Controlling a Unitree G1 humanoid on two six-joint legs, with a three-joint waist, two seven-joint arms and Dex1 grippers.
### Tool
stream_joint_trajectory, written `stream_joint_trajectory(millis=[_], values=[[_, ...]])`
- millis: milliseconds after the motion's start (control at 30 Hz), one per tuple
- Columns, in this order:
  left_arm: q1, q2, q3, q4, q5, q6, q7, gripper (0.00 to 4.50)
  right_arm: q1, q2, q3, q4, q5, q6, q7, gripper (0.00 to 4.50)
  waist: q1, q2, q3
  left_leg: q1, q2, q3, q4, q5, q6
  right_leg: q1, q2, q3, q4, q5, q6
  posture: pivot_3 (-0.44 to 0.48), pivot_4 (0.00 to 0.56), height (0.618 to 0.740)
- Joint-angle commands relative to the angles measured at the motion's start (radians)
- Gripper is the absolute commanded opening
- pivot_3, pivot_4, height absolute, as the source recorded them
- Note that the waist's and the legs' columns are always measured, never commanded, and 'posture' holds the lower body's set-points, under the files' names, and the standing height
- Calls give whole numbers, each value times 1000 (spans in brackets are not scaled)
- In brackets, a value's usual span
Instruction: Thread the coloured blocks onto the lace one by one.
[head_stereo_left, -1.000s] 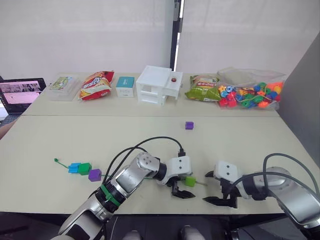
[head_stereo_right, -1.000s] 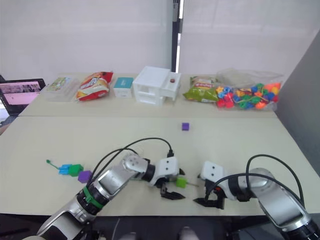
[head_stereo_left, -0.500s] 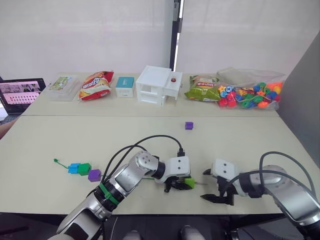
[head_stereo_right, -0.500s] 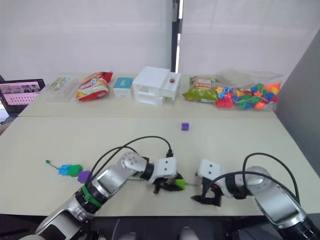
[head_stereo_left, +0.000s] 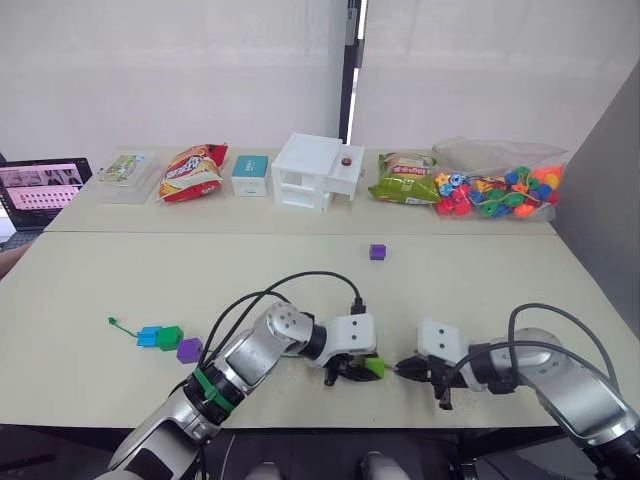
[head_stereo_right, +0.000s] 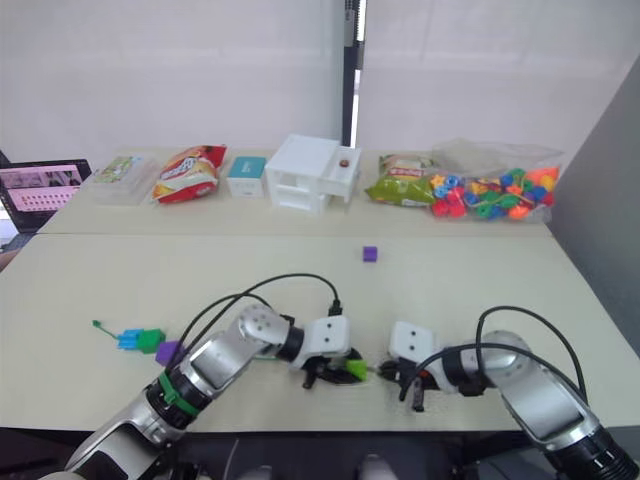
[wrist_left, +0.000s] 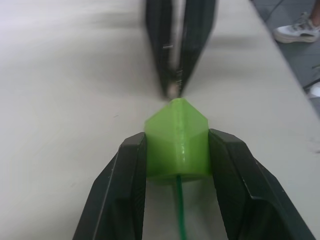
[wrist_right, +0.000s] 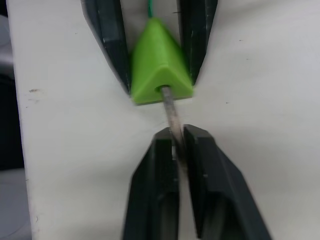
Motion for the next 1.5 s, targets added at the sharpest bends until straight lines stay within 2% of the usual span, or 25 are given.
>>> stream_joint_trajectory(millis=[33, 133, 200, 400, 533, 667, 800, 967, 1067, 1233, 1267, 1400, 1467, 1500], values=[[30, 28, -11, -15, 8, 18, -23, 1349, 10, -23, -3, 40, -44, 5, -18, 0, 0, 0, 0, 0, 0, 0, 0, 0, 0, 0, 0, 0, 0, 0, 0, 0, 150, 740], [43, 70, 20, -38, 3, 24, -30, 1349, -12, -13, 4, 24, -38, 5, -12, 0, 0, 0, 0, 0, 0, 0, 0, 0, 0, 0, 0, 0, 0, 0, 0, 0, 150, 740], [64, 138, 63, -69, -6, 25, -44, 1349, -37, -9, 16, -3, -29, 13, -2, 0, -10, 0, 0, 0, 0, 0, 0, 0, 0, -1, 0, 0, 0, 0, 0, 0, 150, 740], [182, 454, 212, -177, -64, -27, -170, 1349, -96, -2, 43, -58, -11, 59, 17, 0, -31, 1, 0, 1, 2, 0, -3, 0, 0, -4, 2, 0, 4, 0, -1, 0, 150, 740], [269, 632, 309, -114, -66, -143, -224, 1349, -128, 9, 60, -65, -8, 73, 29, 0, -28, 2, 1, 1, 2, 1, -3, 0, 0, -4, 1, 0, 3, 0, -1, 0, 150, 740], [342, 736, 380, 2, -50, -283, -247, 1349, -148, 18, 72, -53, -13, 71, 33, 0, -25, 3, 2, 0, 2, 1, -3, 0, 0, -5, 1, 0, 3, -1, -1, 0, 150, 740], [426, 806, 444, 114, -45, -409, -262, 1349, -159, 21, 78, -34, -18, 55, 47, 0, -35, 3, 2, 2, 3, 3, -5, 0, 0, -5, 1, 0, 3, -1, -2, 0, 150, 740], [465, 809, 483, 146, -30, -474, -234, 1349, -166, 23, 84, -19, -22, 43, 63, 0, -44, 5, 2, 7, 4, 5, -14, 0, 0, -5, 1, 1, 5, -3, -5, 0, 150, 740], [476, 800, 504, 147, -43, -474, -225, 1349, -171, 23, 85, -15, -22, 40, 70, 0, -47, 7, 2, 8, 4, 5, -15, 0, 0, -5, 1, 1, 5, -3, -5, 0, 150, 740], [457, 764, 555, 42, -162, -356, -243, 1349, -180, 30, 94, -12, -23, 44, 72, 0, -47, 8, 3, 8, 4, 5, -15, 0, 0, -5, 1, 1, 5, -3, -5, 0, 150, 740], [447, 760, 566, 11, -195, -314, -250, 2396, -182, 31, 96, -12, -25, 45, 72, 0, -46, 8, 3, 7, 4, 5, -15, 0, 0, -5, 1, 1, 5, -4, -5, 0, 150, 740], [416, 757, 592, -67, -249, -225, -259, 3654, -187, 35, 102, -15, -23, 54, 71, 0, -38, 6, 5, 4, 3, 4, -15, 0, 0, -7, 0, 1, 5, -4, -5, 0, 150, 740], [371, 750, 614, -136, -329, -121, -263, 4359, -191, 40, 108, -19, -22, 63, 71, 0, -31, 5, 5, -2, 3, 4, -13, 0, 0, -12, 0, 0, 5, -4, -5, 0, 150, 740], [356, 747, 620, -158, -357, -81, -263, 4470, -193, 41, 110, -20, -21, 65, 72, 0, -27, 4, 5, -7, 3, 3, -11, 0, 0, -17, 0, 0, 7, -3, -5, 0, 150, 740]])
